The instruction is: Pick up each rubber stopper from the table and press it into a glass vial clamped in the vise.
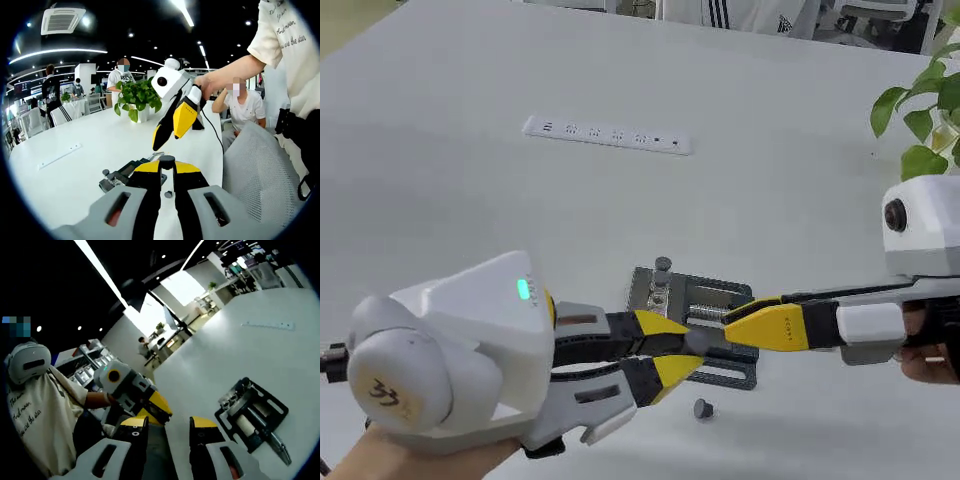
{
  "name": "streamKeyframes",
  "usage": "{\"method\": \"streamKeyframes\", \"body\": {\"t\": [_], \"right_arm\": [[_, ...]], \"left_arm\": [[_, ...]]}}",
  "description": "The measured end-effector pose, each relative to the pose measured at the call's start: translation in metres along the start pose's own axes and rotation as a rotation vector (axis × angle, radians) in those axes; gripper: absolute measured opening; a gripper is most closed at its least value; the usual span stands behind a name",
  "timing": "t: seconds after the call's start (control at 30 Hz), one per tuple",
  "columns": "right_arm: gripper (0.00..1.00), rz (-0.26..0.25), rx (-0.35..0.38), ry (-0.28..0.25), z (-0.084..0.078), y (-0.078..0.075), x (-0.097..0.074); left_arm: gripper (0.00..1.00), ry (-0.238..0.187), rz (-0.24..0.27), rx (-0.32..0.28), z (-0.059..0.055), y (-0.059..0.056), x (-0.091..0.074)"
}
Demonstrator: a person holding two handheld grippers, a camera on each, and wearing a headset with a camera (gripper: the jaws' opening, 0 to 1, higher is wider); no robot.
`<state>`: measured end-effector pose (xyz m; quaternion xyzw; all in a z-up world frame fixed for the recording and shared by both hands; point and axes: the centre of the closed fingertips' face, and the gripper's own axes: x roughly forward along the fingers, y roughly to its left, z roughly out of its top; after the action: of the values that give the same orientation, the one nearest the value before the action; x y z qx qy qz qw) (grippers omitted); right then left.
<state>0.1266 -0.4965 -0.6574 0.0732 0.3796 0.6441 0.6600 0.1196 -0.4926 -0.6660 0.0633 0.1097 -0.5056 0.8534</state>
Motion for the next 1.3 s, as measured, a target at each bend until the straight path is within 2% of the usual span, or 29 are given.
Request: {"method": "streamKeyframes", "body": {"t": [0.1, 0.2, 0.27, 0.4, 0.53, 0.63, 0.93, 1.3], "right_arm": [[0.28, -0.039, -0.141, 0.081, 0.000, -0.001, 0.000], [0.27, -0.076, -0.331, 0.208, -0.005, -0.003, 0.000], [0.25, -0.086, -0.425, 0.273, -0.009, -0.003, 0.002], [0.22, -0.064, -0.524, 0.338, -0.010, 0.007, 0.007], [0.22, -0.084, -0.667, 0.442, -0.013, 0.007, 0.008], [0.21, -0.100, -0.761, 0.501, -0.015, 0.009, 0.011], [0.16, -0.068, -0.772, 0.516, -0.016, 0.009, 0.013], [0.13, -0.068, -0.816, 0.588, -0.024, 0.004, 0.017]], "left_arm": [[0.05, 0.013, -0.005, -0.008, -0.002, -0.001, 0.001], [0.05, 0.025, -0.007, -0.008, -0.006, -0.001, 0.002], [0.05, 0.034, -0.005, -0.007, -0.007, -0.001, 0.002], [0.05, 0.048, -0.011, -0.002, -0.009, -0.001, 0.002], [0.05, 0.053, -0.008, -0.003, -0.009, 0.001, 0.003], [0.05, 0.054, -0.002, -0.006, -0.009, 0.002, 0.004], [0.05, 0.050, -0.004, -0.004, -0.009, 0.000, 0.005], [0.05, 0.055, -0.020, 0.003, -0.010, -0.005, 0.007]]}}
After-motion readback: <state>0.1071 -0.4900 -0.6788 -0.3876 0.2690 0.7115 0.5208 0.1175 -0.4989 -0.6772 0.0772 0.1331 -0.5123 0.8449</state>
